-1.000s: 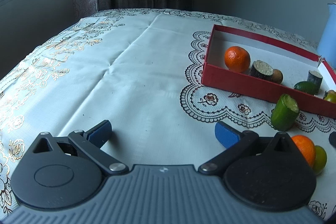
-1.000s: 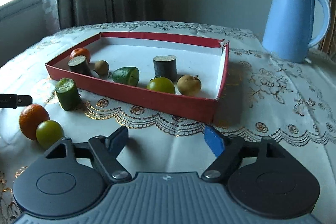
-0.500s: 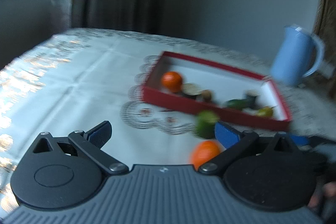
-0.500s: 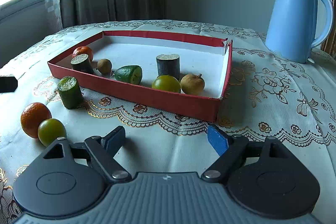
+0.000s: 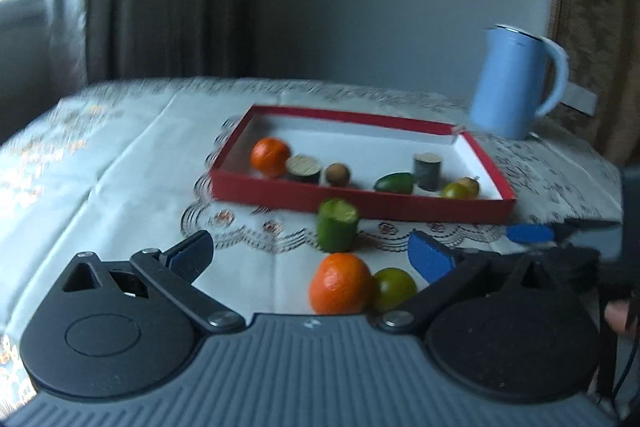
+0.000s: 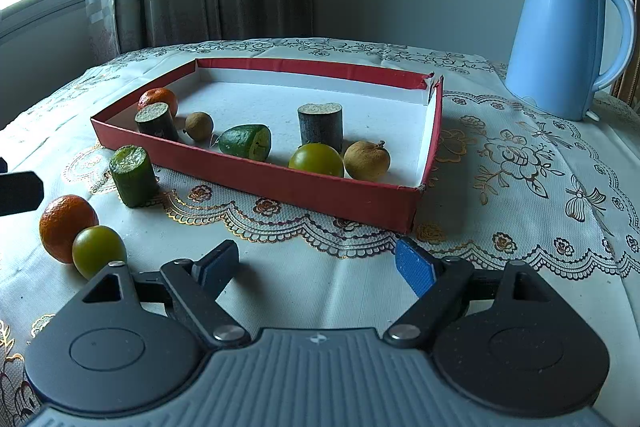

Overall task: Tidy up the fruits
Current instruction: 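Reach the left gripper to the large tangerine beside the cucumber piece, then grasp the tangerine with the left gripper and lift it over the tray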

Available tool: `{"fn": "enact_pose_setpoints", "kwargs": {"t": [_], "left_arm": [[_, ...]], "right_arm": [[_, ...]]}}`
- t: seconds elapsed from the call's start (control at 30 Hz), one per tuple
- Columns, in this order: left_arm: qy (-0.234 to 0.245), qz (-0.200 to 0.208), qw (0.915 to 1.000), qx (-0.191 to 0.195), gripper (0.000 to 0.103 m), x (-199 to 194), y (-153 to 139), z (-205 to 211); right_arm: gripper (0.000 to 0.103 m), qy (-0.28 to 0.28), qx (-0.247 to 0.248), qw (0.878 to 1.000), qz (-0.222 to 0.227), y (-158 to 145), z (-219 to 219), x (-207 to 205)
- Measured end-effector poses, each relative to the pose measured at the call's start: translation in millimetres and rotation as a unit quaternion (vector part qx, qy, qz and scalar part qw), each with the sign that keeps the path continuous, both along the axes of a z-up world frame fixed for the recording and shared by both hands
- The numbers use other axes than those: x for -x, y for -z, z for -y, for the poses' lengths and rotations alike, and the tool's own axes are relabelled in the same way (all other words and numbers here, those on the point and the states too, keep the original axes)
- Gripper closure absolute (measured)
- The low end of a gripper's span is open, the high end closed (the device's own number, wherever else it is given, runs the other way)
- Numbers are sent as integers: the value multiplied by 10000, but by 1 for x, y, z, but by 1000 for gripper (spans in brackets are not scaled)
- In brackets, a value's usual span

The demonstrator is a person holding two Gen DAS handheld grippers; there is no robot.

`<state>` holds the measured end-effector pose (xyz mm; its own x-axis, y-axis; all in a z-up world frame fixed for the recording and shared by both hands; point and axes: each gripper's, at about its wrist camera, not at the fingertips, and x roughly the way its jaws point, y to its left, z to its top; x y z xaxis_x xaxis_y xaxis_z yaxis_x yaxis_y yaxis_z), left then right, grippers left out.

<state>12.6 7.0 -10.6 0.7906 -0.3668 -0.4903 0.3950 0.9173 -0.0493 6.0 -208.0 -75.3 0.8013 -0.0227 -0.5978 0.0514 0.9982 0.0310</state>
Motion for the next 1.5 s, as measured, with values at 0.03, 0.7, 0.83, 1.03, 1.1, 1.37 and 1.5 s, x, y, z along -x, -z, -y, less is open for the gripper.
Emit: {"fn": "enact_pose_setpoints", "kwargs": {"t": [0.03, 0.7, 0.83, 1.03, 1.1, 1.37, 1.5], "left_arm": [[87, 63, 9999, -116, 0, 1, 1, 2], [924, 120, 9838, -1529, 21, -5, 35, 19], [1010, 104, 9837, -1481, 36, -9, 33, 21], [1228, -82, 9833, -1343, 68, -14, 35, 27], [1223, -62, 9837, -1314, 69, -13, 35, 28], [947, -47, 9896, -1082, 70, -12, 30, 21], [858, -90, 9935, -747, 70, -21, 15, 18]], "right_arm": [[17, 0, -1, 10000, 0, 0, 0, 0], [16, -2, 0, 10000, 0, 0, 0, 0], [16, -2, 0, 10000, 0, 0, -1, 0], [16, -3, 1, 10000, -1, 0, -1, 0], [16, -4, 1, 10000, -1, 0, -1, 0], [16, -6, 1, 10000, -2, 0, -1, 0], [16, -7, 2, 10000, -2, 0, -1, 0]]}}
